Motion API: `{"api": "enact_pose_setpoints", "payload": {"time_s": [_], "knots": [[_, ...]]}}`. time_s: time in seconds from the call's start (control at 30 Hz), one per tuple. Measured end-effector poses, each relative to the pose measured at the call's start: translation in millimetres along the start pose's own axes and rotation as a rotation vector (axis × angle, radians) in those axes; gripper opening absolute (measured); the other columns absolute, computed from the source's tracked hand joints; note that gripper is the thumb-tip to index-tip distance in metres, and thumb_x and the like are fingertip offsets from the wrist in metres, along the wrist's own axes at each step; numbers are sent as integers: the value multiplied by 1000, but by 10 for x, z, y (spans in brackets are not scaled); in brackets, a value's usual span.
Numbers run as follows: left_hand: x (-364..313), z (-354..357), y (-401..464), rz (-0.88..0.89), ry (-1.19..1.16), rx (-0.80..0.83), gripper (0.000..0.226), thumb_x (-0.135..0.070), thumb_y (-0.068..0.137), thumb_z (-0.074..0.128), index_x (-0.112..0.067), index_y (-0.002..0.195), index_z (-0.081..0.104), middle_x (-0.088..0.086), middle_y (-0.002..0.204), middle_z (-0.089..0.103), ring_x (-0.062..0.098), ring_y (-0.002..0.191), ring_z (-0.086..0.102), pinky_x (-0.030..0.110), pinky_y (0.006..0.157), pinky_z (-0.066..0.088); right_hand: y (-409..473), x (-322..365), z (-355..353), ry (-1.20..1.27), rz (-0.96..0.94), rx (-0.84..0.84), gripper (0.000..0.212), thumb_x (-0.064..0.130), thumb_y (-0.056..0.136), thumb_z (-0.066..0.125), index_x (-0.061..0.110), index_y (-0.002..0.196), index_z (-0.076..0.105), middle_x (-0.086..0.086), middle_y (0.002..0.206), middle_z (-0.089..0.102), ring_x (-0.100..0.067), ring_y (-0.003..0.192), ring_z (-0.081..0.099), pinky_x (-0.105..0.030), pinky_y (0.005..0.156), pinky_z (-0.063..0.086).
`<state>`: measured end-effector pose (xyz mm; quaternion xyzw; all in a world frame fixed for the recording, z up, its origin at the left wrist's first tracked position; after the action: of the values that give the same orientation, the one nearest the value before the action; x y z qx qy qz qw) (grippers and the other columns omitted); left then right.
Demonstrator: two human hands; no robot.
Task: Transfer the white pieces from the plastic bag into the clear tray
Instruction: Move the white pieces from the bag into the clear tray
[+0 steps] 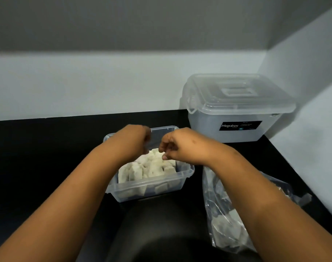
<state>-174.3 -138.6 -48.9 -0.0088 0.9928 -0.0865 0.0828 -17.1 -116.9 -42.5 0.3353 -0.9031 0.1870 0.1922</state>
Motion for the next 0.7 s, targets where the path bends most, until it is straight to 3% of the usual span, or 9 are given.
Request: {"api": "enact_pose_setpoints", "payload": {"time_s": [0.1, 0.23, 0.33, 0.43, 0.53, 0.63, 0.7], "knots": [[-251, -107, -220, 25, -307, -195, 33, -18, 82, 72, -23, 111, 60, -1, 101, 65, 18, 86, 65, 36, 80, 55, -340, -135, -141, 26, -11, -57, 15, 27, 84, 73, 25, 99, 70, 8, 89, 71, -5, 83, 66, -26, 78, 55], [-730, 8, -482, 145, -492, -366, 24, -20, 84, 70, -24, 105, 60, -11, 86, 63, 2, 76, 62, 14, 68, 47, -848, -506, -247, 115, 27, -114, 13, 28, 84, 74, 24, 96, 73, 14, 78, 68, 9, 70, 60, -8, 65, 46], [-1094, 337, -565, 186, -548, -242, 21, -27, 85, 69, -21, 104, 60, -11, 83, 63, 2, 73, 61, 11, 65, 45, -1167, -914, -181, 87, 143, -65, 12, 28, 83, 75, 24, 93, 73, 11, 82, 69, 5, 71, 60, -10, 65, 45], [-1351, 749, -638, 192, -473, 36, 41, -40, 83, 69, -25, 119, 54, -9, 102, 61, 6, 87, 61, 23, 80, 52, -1418, -1312, -33, 76, 282, 50, 5, 25, 84, 73, 22, 88, 71, 9, 76, 69, -4, 71, 65, -19, 68, 50], [-1515, 1177, -760, 168, -358, 236, 79, -52, 74, 73, -32, 137, 31, -7, 130, 42, 13, 116, 50, 33, 101, 45, -1594, -1647, 188, 62, 394, 163, 7, 15, 90, 64, 16, 88, 70, 7, 65, 67, -9, 63, 67, -23, 65, 53], [-1636, 1511, -888, 133, -369, 261, 108, -52, 66, 79, -34, 148, 11, -6, 144, 23, 18, 132, 37, 34, 109, 38, -1655, -1860, 440, 89, 448, 210, 12, 17, 91, 60, 20, 85, 70, -3, 77, 75, -12, 66, 71, -31, 74, 60], [-1695, 1687, -940, 90, -427, 206, 110, -47, 65, 81, -34, 149, 11, -7, 147, 19, 18, 133, 36, 32, 108, 39, -1681, -1907, 580, 158, 436, 204, 13, 17, 92, 60, 19, 84, 70, 3, 73, 73, -8, 62, 71, -27, 66, 60]]}}
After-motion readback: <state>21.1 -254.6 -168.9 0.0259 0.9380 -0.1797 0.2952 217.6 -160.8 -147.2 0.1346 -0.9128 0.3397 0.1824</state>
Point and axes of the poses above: each hand's wrist, its own y-axis towards the middle knuckle, its own z-axis out of the palm, x = y × z, the point moved 2 cm from there along y, towards the middle knuckle
